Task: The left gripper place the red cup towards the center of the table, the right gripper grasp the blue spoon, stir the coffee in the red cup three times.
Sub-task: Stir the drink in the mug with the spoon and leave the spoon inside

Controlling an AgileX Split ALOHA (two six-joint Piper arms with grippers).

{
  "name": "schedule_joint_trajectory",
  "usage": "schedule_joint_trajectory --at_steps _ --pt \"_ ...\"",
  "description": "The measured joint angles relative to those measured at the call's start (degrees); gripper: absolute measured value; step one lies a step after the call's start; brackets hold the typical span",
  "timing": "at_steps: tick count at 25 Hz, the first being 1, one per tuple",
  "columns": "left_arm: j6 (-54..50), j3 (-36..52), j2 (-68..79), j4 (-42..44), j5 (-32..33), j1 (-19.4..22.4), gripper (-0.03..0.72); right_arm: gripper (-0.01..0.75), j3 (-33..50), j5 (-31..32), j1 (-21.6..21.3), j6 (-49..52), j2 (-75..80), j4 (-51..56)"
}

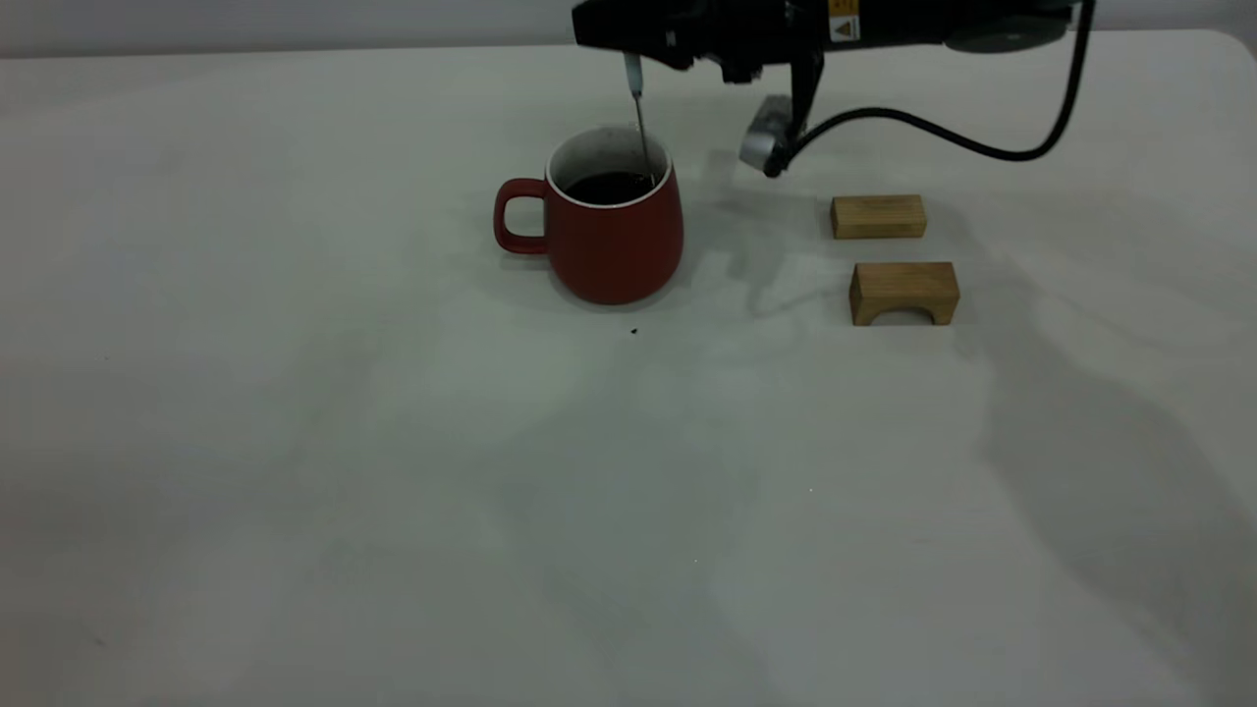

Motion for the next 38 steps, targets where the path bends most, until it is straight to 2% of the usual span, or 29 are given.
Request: schedule_joint_trajectory --at_steps 4,12,23,33,38 --pt "0.0 0.0 0.0 0.0 0.0 0.0 0.558 0.126 -6.1 -0.6 1.2 0.4 2.5 -0.1" --pt "0.0 0.0 0.0 0.0 0.0 0.0 0.558 0.126 -7.1 -0.6 3.4 0.6 2.9 -0.4" --pt "0.0 0.0 0.0 0.0 0.0 0.0 0.558 0.126 -7.2 -1.2 -0.5 3.5 2.9 -4.9" --pt "0.0 0.0 0.0 0.0 0.0 0.0 0.558 0.126 -7.2 -0.9 3.0 3.7 2.9 -4.5" --pt "0.0 0.0 0.0 0.0 0.0 0.0 0.558 0.126 -7.2 -0.9 0.8 5.5 2.9 -7.0"
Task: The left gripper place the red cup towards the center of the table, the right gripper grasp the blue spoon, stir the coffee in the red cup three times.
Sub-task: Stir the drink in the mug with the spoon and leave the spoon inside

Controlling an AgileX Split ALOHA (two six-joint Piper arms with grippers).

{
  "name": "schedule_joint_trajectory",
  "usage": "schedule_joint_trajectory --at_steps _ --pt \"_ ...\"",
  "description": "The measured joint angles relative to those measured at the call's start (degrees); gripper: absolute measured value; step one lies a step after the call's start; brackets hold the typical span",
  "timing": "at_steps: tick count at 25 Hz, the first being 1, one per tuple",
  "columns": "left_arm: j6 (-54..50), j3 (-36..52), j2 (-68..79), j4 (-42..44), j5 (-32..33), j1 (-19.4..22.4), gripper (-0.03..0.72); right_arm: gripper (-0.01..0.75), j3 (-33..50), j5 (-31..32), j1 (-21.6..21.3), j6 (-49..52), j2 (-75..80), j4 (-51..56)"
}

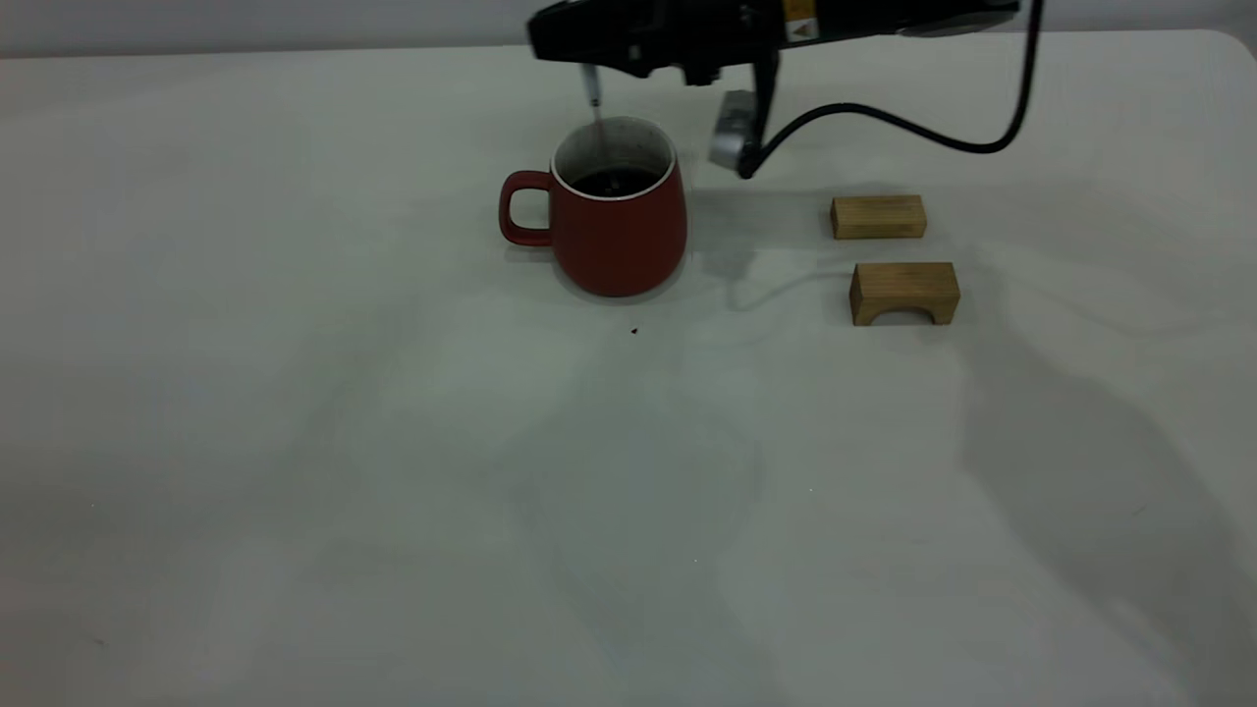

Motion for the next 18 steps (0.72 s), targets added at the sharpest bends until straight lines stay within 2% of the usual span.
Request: schedule_joint_trajectory --at_steps 5,13,18 --pt "0.0 0.0 0.0 0.0 0.0 0.0 0.558 0.126 0.0 -0.1 -2.2 -0.3 0.0 0.5" --pt "0.0 0.0 0.0 0.0 0.0 0.0 0.558 0.126 0.0 0.2 1.9 -0.6 0.0 2.1" --pt "0.0 0.0 0.0 0.0 0.0 0.0 0.558 0.126 0.0 -0.1 0.8 1.8 0.0 -1.5"
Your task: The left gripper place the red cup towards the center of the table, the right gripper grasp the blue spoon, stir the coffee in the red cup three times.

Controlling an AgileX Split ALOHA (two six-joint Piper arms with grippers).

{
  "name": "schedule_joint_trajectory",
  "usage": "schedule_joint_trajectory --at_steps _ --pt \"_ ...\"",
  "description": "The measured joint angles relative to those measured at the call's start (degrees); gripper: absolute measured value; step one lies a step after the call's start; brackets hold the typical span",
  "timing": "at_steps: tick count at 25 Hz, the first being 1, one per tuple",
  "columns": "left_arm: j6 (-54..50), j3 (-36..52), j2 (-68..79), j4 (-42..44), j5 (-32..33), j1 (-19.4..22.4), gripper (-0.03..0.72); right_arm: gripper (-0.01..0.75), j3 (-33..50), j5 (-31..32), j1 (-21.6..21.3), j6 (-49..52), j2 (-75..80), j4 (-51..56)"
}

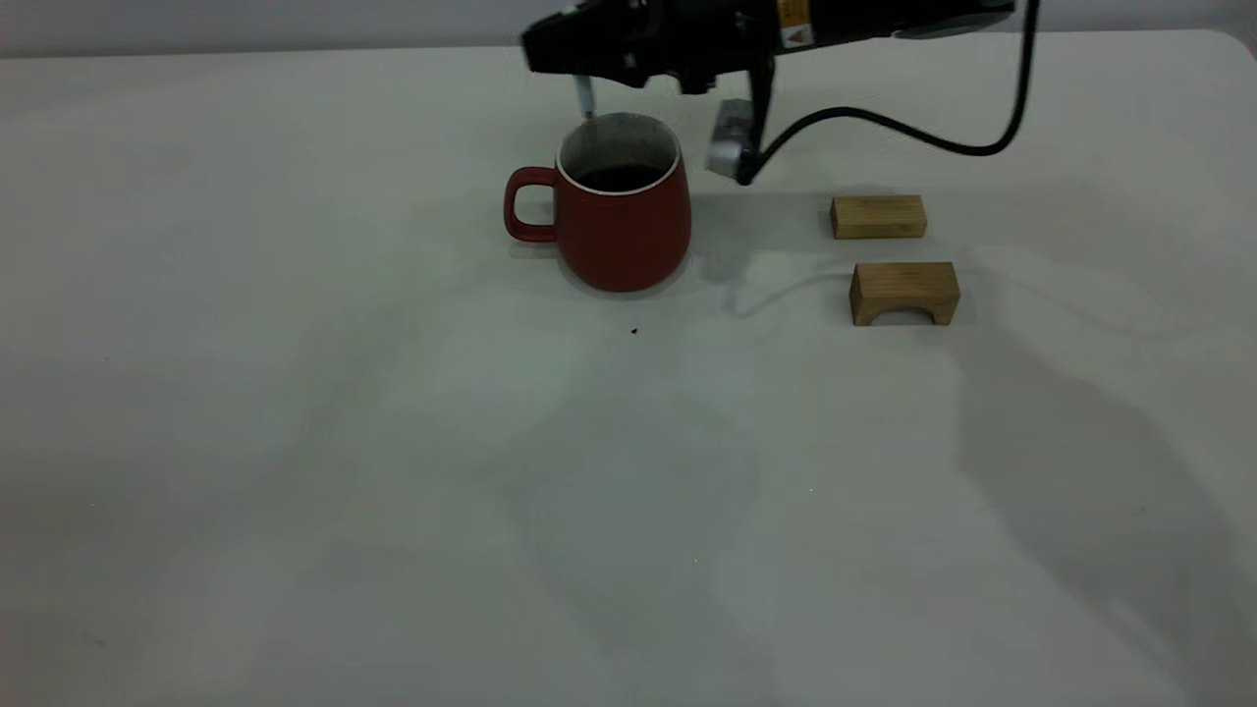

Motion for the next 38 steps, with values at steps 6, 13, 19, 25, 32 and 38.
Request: schedule_joint_trajectory --at_steps 6,13,19,25,32,38 --pt "0.0 0.0 0.0 0.0 0.0 0.0 0.558 0.126 0.0 0.4 -2.5 0.2 0.0 0.2" --pt "0.0 0.0 0.0 0.0 0.0 0.0 0.558 0.126 0.0 0.4 -1.9 0.4 0.0 0.0" --pt "0.0 0.0 0.0 0.0 0.0 0.0 0.558 0.132 0.0 0.4 -1.9 0.4 0.0 1.4" --pt "0.0 0.0 0.0 0.0 0.0 0.0 0.558 0.346 0.0 0.4 -1.9 0.6 0.0 1.5" --pt "0.0 0.0 0.0 0.0 0.0 0.0 0.558 0.569 0.0 0.4 -1.9 0.6 0.0 1.5" --pt "0.0 0.0 0.0 0.0 0.0 0.0 0.558 0.502 0.0 0.4 -1.9 3.4 -0.7 1.9"
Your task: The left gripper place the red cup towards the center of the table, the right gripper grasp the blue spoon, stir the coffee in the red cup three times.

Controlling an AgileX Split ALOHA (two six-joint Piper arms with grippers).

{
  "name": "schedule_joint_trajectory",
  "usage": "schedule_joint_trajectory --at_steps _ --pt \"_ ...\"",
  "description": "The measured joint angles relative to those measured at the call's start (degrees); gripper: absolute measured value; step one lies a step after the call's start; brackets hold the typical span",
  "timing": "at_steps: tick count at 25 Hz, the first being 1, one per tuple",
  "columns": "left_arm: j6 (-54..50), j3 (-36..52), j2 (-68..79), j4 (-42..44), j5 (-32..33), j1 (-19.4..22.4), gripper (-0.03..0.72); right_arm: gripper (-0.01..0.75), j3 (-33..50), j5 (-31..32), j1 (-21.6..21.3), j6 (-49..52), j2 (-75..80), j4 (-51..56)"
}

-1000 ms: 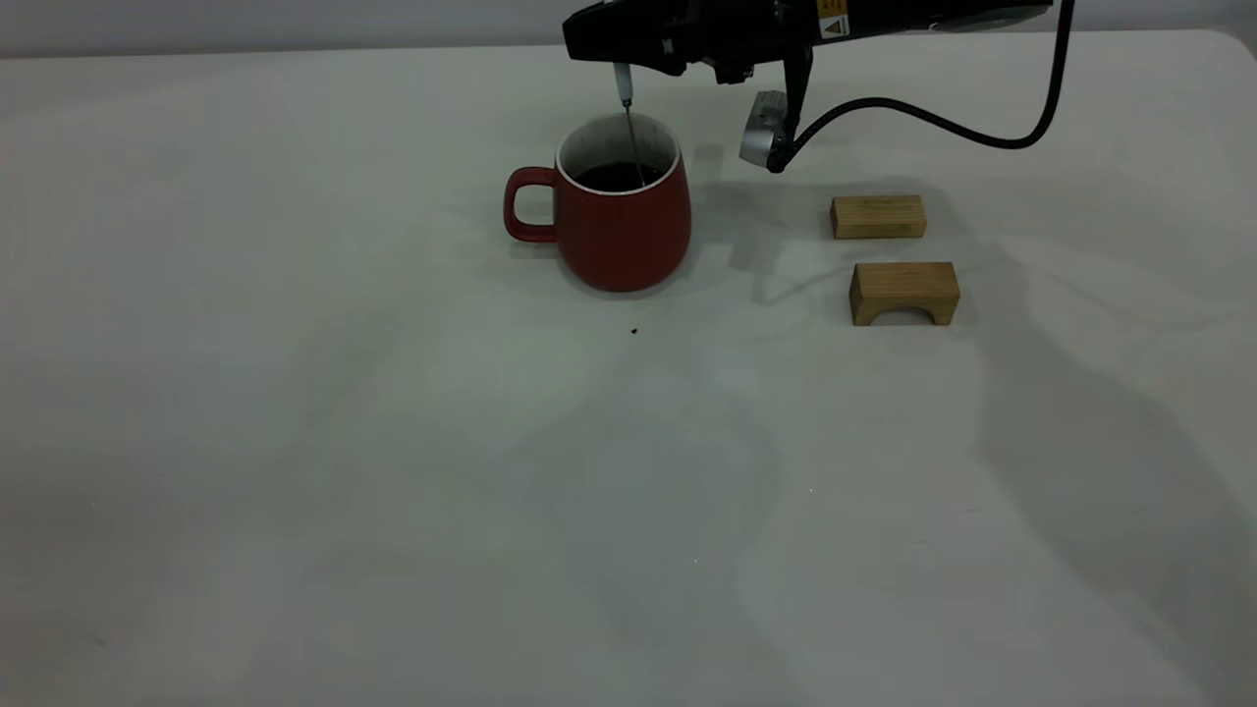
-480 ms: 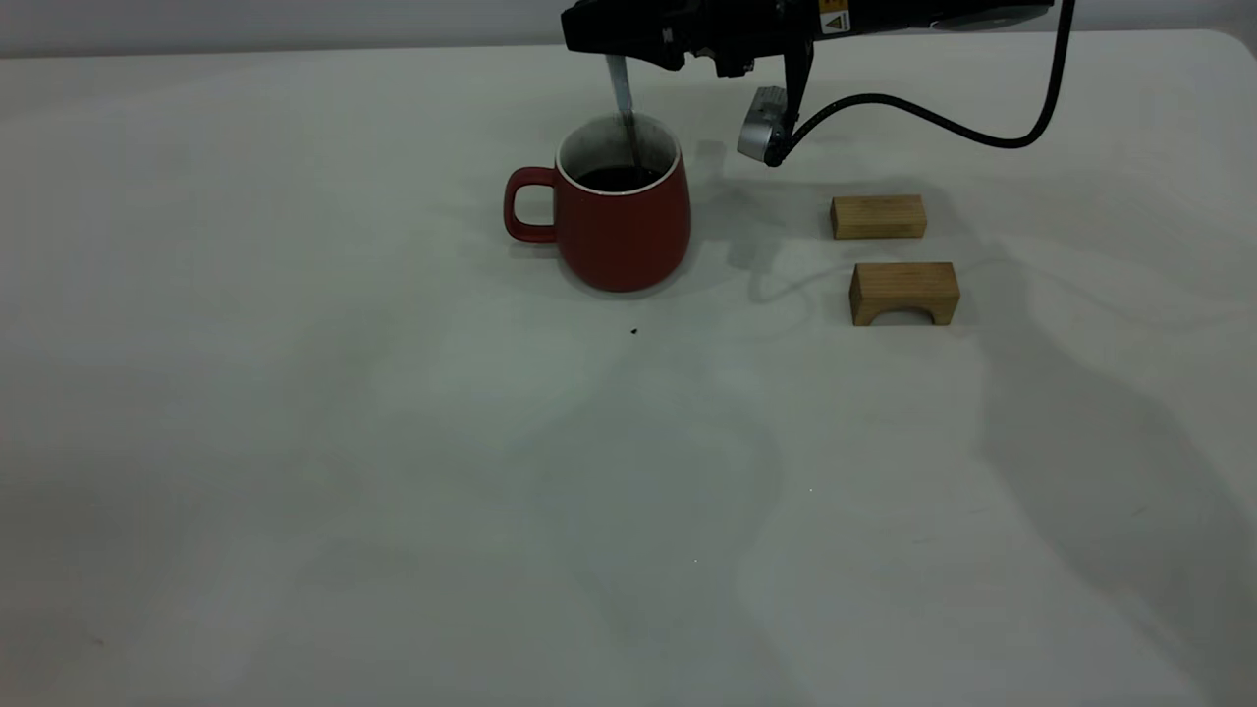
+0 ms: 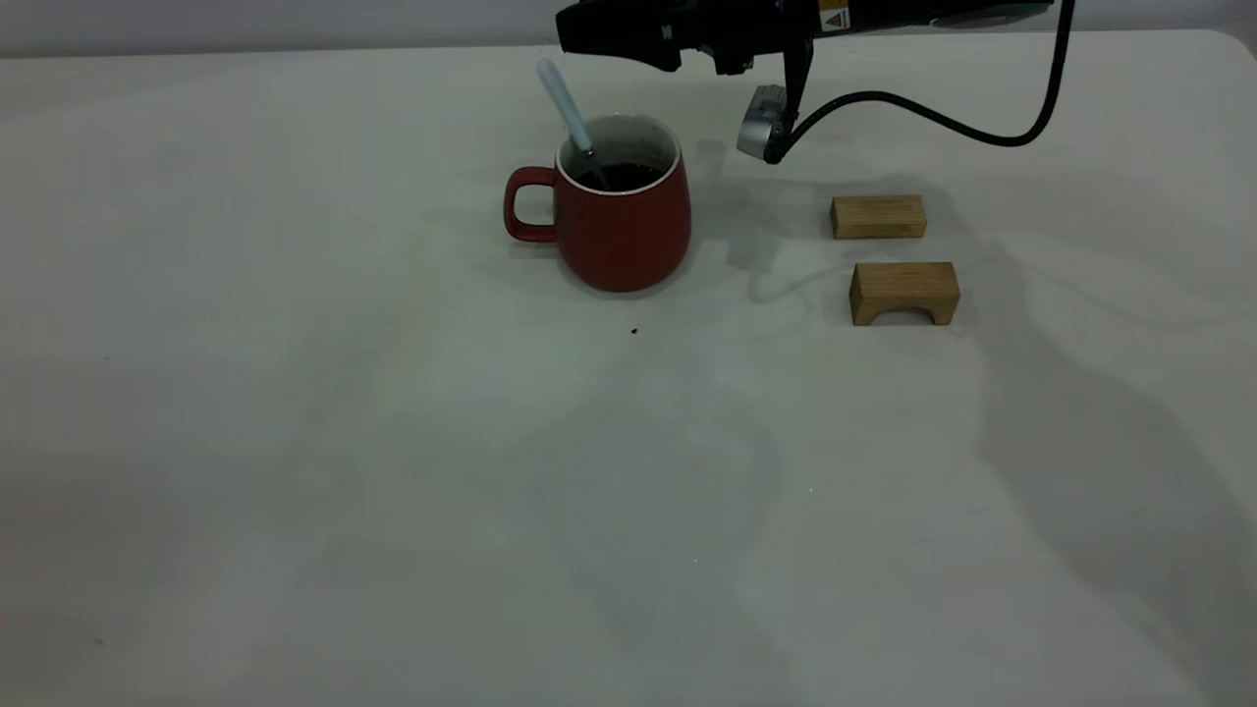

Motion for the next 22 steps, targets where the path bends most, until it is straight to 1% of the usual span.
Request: schedule_joint_trajectory --at_steps 3,4,6,12,16,20,22 --pt "0.0 0.0 0.0 0.0 0.0 0.0 0.558 0.479 0.0 0.0 0.0 10.2 -1.8 1.9" --pt "0.0 0.0 0.0 0.0 0.0 0.0 0.558 0.474 0.0 0.2 0.0 15.1 -2.7 2.5" --pt "0.0 0.0 0.0 0.0 0.0 0.0 0.558 0.466 0.0 2.7 -0.1 25.8 -4.5 2.9" --pt "0.0 0.0 0.0 0.0 0.0 0.0 0.558 0.434 0.0 21.2 -0.2 65.5 -10.6 1.5" --pt "0.0 0.0 0.0 0.0 0.0 0.0 0.558 0.405 0.1 29.8 -0.2 92.4 -15.9 0.8" --pt "0.0 0.0 0.0 0.0 0.0 0.0 0.558 0.392 0.1 40.3 -0.2 115.3 -21.3 0.9" --pt "0.0 0.0 0.0 0.0 0.0 0.0 0.558 0.392 0.1 44.9 -0.2 124.4 -23.9 1.0"
